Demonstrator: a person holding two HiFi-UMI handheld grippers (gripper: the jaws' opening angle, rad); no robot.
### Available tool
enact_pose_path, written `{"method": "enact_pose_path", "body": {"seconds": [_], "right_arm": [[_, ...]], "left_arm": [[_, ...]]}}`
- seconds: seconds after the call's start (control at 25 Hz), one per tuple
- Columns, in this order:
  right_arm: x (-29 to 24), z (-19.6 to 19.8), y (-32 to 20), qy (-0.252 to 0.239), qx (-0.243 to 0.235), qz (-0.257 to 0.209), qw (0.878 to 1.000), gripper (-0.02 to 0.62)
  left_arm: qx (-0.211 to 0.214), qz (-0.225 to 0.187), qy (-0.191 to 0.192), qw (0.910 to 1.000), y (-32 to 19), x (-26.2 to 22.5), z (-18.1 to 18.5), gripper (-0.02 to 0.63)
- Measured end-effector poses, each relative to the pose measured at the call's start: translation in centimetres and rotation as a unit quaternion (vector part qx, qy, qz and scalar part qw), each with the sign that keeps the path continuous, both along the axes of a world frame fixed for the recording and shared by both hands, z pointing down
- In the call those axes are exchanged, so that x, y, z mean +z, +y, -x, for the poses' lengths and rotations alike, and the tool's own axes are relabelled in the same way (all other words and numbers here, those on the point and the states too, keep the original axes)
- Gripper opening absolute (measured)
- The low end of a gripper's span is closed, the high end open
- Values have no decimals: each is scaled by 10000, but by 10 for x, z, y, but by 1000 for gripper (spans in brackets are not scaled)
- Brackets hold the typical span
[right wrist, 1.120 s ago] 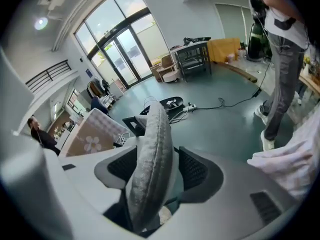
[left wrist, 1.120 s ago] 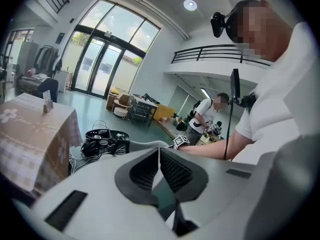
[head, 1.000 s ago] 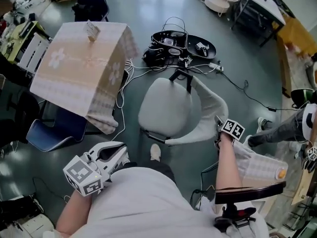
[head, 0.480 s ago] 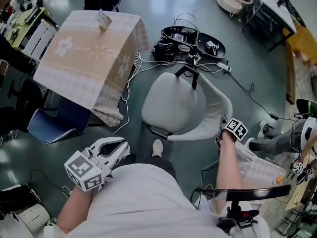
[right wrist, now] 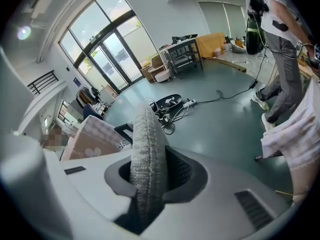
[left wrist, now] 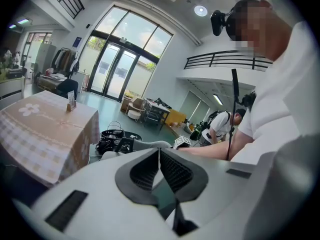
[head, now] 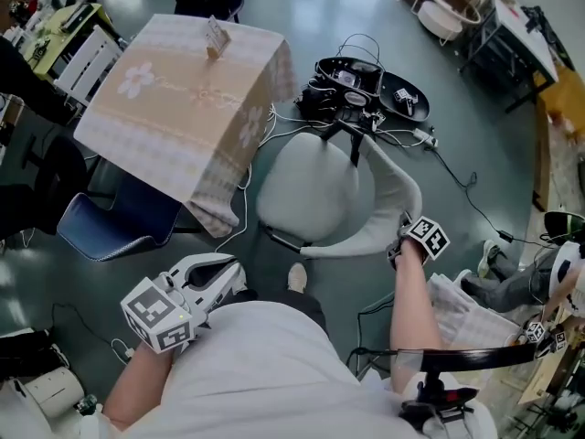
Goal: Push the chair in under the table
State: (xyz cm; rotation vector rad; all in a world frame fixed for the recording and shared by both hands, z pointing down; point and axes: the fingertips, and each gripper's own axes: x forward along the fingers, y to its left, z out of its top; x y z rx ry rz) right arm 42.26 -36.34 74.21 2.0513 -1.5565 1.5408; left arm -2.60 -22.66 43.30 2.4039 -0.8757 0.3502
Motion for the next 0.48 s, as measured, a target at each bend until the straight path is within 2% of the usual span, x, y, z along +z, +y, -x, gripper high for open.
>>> {"method": "enact_pose_path", "body": {"seconds": [0.28, 0.48], "right_arm": [[1, 53, -30, -57, -89, 58, 9999, 95], [-1, 96, -53, -64, -351, -42, 9994, 95]], "left_arm": [[-301, 67, 50, 9995, 1, 6, 36, 15], [-499, 78, 3, 9987, 8, 9, 58, 15]]}}
